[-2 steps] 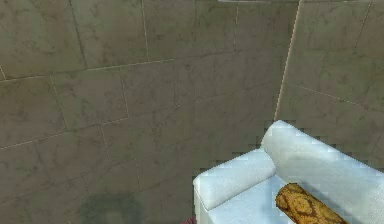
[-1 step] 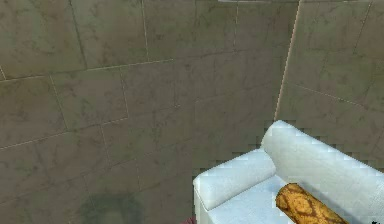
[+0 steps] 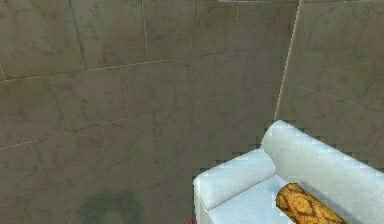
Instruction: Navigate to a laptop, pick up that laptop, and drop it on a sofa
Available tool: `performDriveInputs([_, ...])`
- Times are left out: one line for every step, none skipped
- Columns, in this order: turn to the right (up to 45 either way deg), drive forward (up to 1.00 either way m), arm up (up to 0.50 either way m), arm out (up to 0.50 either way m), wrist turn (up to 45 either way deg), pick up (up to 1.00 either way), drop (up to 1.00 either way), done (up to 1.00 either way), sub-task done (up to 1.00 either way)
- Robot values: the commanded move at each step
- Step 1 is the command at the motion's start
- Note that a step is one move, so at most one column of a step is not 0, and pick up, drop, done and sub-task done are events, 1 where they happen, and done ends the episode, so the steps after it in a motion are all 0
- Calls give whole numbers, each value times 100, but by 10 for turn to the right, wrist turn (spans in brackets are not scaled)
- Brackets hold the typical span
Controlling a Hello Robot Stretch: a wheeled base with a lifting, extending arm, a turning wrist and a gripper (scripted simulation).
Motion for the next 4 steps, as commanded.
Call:
performDriveInputs([0, 0, 0, 0, 0, 0, 100, 0, 0])
performDriveInputs([0, 0, 10, 0, 0, 0, 0, 0, 0])
performDriveInputs([0, 0, 0, -8, 0, 0, 0, 0, 0])
performDriveInputs([0, 0, 0, 0, 0, 0, 0, 100, 0])
